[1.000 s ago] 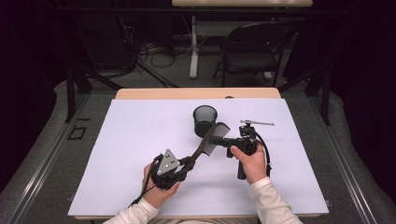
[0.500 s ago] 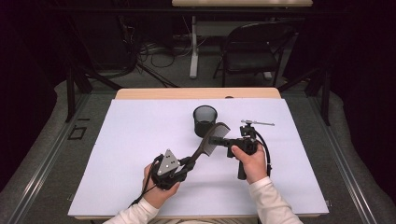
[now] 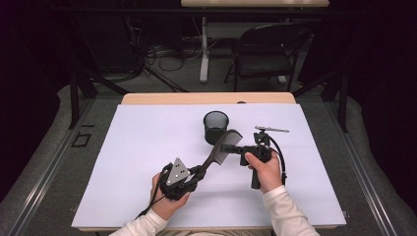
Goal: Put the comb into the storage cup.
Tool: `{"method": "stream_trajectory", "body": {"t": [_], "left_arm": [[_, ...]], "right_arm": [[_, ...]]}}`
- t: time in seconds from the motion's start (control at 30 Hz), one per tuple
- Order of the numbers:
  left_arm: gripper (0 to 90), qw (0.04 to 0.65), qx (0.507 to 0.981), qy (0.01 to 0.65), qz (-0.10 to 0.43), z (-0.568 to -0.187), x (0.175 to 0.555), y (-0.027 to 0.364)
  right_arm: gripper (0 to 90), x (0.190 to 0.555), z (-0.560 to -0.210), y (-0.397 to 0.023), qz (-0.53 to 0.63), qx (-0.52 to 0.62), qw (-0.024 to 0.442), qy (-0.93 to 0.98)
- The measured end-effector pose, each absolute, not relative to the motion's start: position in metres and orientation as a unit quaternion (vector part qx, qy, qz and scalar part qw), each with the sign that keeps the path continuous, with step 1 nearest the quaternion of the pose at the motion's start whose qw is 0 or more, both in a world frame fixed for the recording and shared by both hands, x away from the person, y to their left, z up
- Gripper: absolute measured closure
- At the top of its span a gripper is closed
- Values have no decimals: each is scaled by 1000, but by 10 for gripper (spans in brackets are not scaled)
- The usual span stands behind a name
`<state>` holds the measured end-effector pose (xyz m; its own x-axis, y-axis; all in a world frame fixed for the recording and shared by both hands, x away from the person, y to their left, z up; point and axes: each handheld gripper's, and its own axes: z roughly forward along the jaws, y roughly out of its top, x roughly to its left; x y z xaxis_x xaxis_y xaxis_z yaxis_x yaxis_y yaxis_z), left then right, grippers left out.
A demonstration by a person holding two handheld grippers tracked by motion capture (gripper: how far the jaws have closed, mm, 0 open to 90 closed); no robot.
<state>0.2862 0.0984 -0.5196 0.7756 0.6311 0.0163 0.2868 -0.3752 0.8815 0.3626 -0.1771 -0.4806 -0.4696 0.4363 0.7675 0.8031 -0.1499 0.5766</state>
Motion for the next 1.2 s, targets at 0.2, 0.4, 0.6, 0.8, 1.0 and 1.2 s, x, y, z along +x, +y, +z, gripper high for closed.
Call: {"method": "stream_trajectory", "body": {"t": [0.2, 0.4, 0.6, 0.8, 1.0, 1.2], "left_arm": [[722, 482, 809, 284, 179, -520, 286, 98], [721, 483, 809, 283, 179, -520, 286, 98], [719, 485, 808, 284, 177, -520, 286, 98], [715, 485, 808, 285, 176, -521, 287, 99], [711, 484, 808, 287, 174, -521, 287, 99], [694, 484, 809, 286, 173, -522, 288, 99]], "right_arm": [[869, 363, -481, -177, -580, -492, 160, -629], [869, 363, -481, -177, -580, -493, 162, -628], [869, 363, -481, -177, -580, -493, 164, -627], [869, 363, -482, -177, -583, -492, 170, -624], [869, 363, -482, -178, -583, -493, 168, -624], [870, 364, -483, -179, -580, -496, 168, -624]]}}
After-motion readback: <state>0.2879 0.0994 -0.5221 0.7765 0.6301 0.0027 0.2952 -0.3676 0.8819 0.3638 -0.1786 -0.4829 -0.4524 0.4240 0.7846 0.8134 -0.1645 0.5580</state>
